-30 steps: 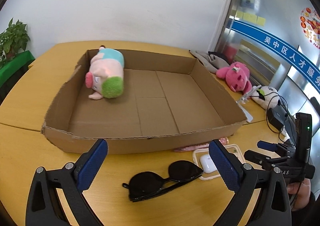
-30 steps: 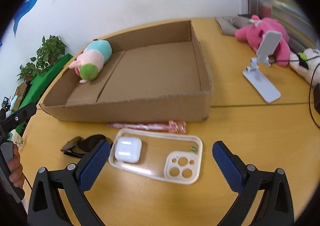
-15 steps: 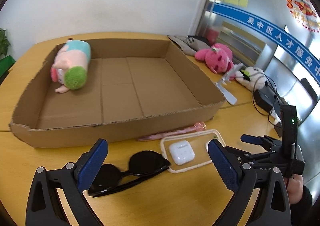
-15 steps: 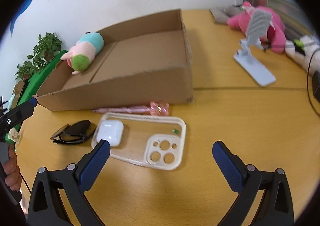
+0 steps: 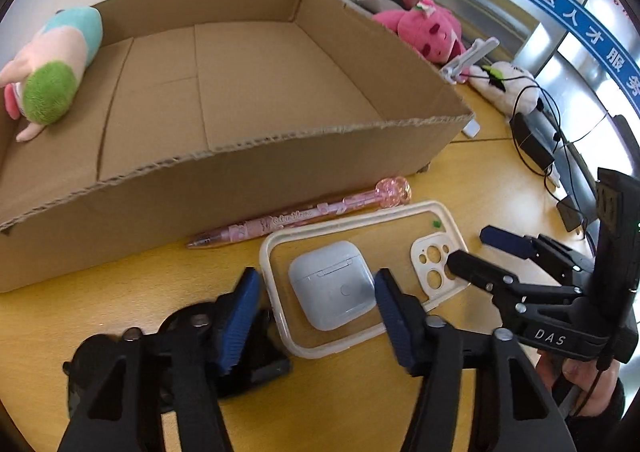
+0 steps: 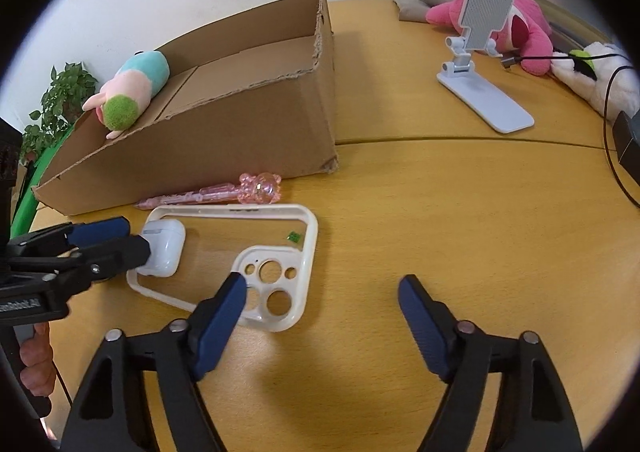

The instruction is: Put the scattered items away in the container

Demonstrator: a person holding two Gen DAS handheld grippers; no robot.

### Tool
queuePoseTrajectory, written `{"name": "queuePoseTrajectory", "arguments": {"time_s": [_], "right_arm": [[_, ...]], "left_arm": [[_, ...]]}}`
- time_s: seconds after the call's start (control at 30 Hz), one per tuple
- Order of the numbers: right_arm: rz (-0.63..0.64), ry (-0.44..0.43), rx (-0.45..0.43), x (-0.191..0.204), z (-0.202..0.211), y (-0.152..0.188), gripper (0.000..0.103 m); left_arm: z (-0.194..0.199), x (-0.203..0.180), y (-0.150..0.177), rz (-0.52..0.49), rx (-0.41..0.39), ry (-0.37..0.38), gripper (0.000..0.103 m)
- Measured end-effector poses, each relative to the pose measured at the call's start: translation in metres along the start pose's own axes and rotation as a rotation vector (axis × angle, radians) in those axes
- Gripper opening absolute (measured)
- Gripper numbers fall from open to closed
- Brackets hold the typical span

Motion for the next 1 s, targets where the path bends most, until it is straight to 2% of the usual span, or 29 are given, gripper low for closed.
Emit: {"name": "queuePoseTrajectory", "arguments": {"time_s": [0.03,0.07,0.13,0.3,0.33,0.37,0.4,0.43,0.47,0.63,0.7,0.73,0.8,0.83,0.87,0.93,1.0], "right_arm": [[0.008,0.006,-0.006,0.000,0.000,0.000,0.063],[0.017,0.016,-0.010,0.000,-0.001,-0.001,0.051],[0.029,0.033,-0.023,-0.002,0.000,0.000,0.037],[0.035,0.026,-0.040,-0.003,0.001,0.004,0.024],[0.030,0.014,-0.036,-0.002,0.001,0.004,0.015],[0.024,0.002,-0.032,-0.002,0.001,0.005,0.008],[0.018,-0.003,-0.029,-0.001,0.000,0.005,0.007],[0.016,0.000,-0.032,0.000,0.001,0.006,0.007],[0.014,-0.001,-0.032,-0.001,0.001,0.006,0.007],[0.003,-0.010,-0.016,0.000,0.002,0.007,0.008],[-0.005,-0.015,-0.005,0.000,0.002,0.006,0.008],[-0.017,-0.022,0.001,-0.001,0.004,0.005,0.010],[-0.029,-0.046,-0.011,-0.001,0.009,0.004,0.017],[-0.024,-0.061,-0.024,0.000,0.013,0.003,0.028],[-0.012,-0.068,-0.035,0.003,0.015,0.001,0.039],[0.019,-0.073,-0.053,0.009,0.020,0.001,0.045],[0.040,-0.090,-0.050,0.014,0.020,0.002,0.046]], "left_arm": [[0.000,0.001,0.000,0.005,-0.001,0.006,0.060],[-0.001,0.001,0.000,0.007,0.000,0.013,0.057],[-0.001,0.003,0.001,0.018,-0.001,0.037,0.051],[0.002,0.004,0.004,0.023,0.003,0.068,0.047],[0.003,0.003,0.004,0.026,0.001,0.071,0.045],[0.005,0.004,0.005,0.028,-0.003,0.067,0.038],[0.008,0.003,0.005,0.027,-0.011,0.062,0.028],[0.011,0.003,0.005,0.023,-0.017,0.068,0.007],[0.012,0.003,0.005,0.020,-0.013,0.081,0.003],[0.013,-0.003,0.007,0.000,-0.012,0.055,0.004],[0.014,-0.004,0.005,-0.010,-0.018,0.055,0.007],[0.013,-0.006,0.004,-0.015,-0.021,0.056,0.012],[0.011,-0.010,0.002,-0.025,-0.028,0.063,0.035],[0.009,-0.012,0.001,-0.031,-0.029,0.069,0.055],[0.006,-0.014,0.000,-0.038,-0.026,0.073,0.064],[0.002,-0.019,-0.001,-0.060,-0.018,0.067,0.064],[-0.002,-0.023,-0.002,-0.082,0.002,0.059,0.055]]}}
Point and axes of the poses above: each gripper's, at about its wrist camera, not at the fingertips, and z roughly against the way its jaws point, x to its left, y to its underside, the point moved 1 cm from there along -z, roughly the way its jaws point, and after that the axes turned 12 degrees about -z, right-handed, at the moved point
